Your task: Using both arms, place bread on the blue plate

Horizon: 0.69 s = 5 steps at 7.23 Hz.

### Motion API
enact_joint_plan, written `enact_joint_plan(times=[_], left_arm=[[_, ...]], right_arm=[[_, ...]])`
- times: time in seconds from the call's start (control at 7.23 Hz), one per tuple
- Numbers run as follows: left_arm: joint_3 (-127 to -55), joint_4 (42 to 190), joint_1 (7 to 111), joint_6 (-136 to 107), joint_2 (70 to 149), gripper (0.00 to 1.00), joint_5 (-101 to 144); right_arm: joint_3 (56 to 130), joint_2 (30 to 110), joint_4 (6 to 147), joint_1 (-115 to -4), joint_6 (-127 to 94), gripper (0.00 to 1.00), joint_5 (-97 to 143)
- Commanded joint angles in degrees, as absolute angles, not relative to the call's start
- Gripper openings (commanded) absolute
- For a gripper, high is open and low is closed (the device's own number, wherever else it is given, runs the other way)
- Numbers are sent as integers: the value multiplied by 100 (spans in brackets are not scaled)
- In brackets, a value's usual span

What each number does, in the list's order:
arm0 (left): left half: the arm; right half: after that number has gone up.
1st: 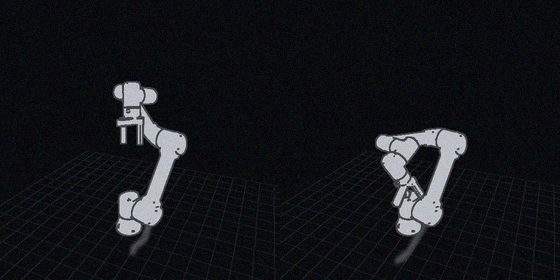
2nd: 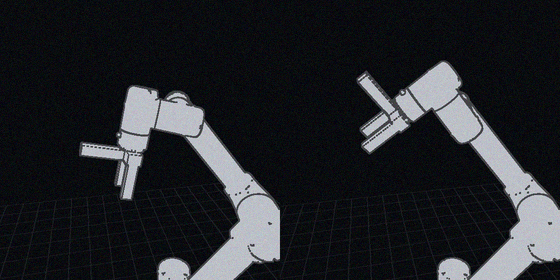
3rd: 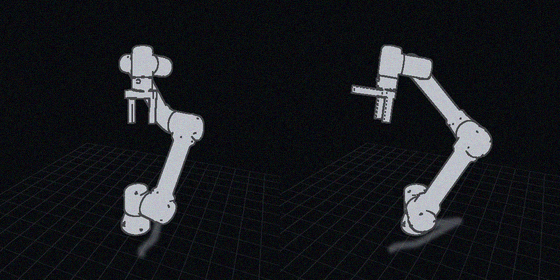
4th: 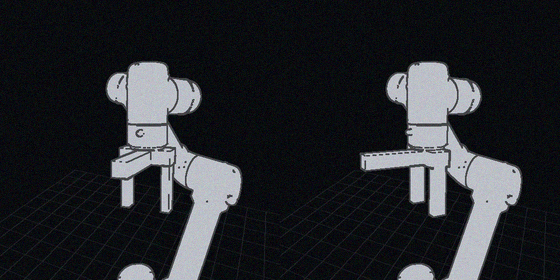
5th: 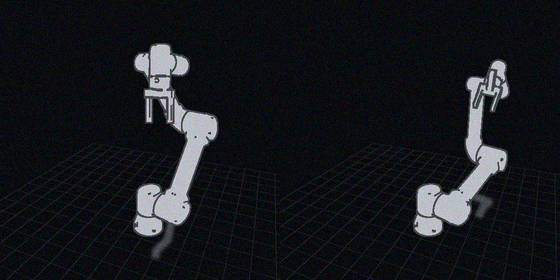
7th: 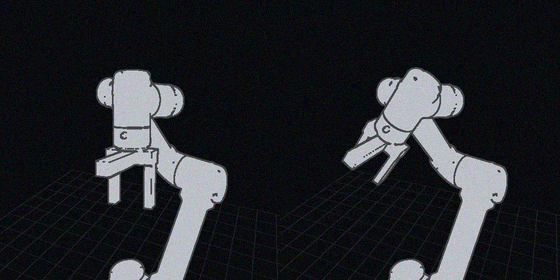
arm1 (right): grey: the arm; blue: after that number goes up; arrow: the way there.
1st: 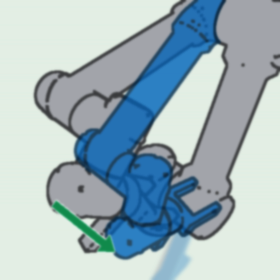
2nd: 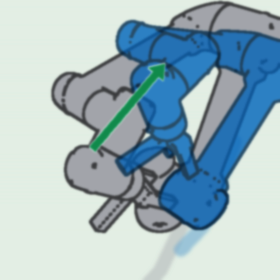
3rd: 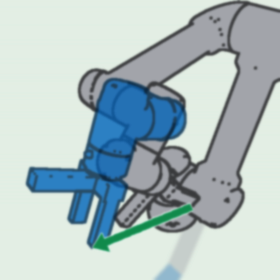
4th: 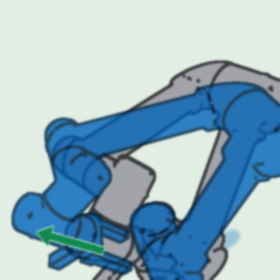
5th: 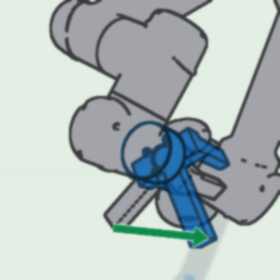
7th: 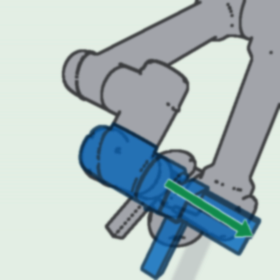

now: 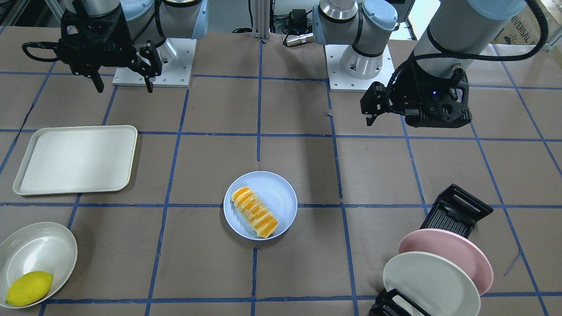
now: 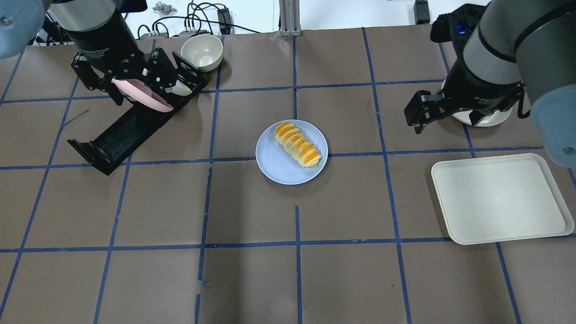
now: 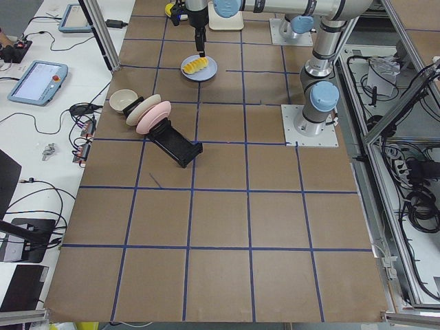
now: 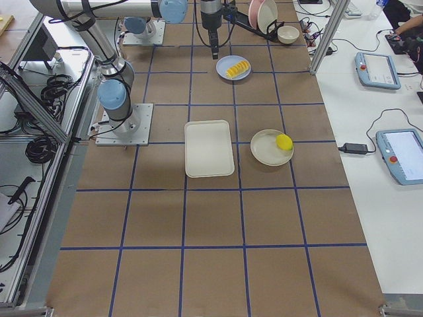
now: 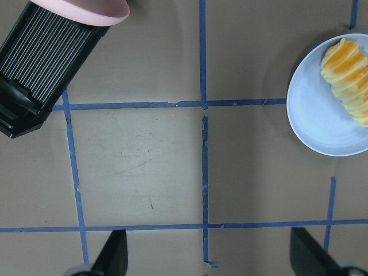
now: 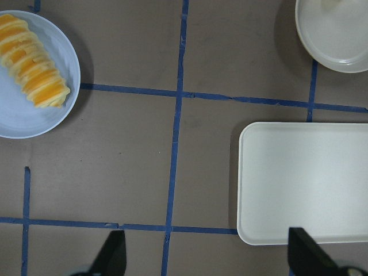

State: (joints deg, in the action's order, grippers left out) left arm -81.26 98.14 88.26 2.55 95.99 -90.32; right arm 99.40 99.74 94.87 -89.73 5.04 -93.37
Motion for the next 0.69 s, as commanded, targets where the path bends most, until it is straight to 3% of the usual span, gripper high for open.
enact_joint_plan(times=[0.0, 0.55], left_arm=[[-8130, 9878, 8850, 229, 9589, 100, -9053], [-7954, 9853, 8895, 185, 9686, 100, -9099]], right_arm=[[9643, 9827, 9073, -8947, 483, 99, -9299], [9527, 9729, 8947, -8930, 466, 99, -9290]])
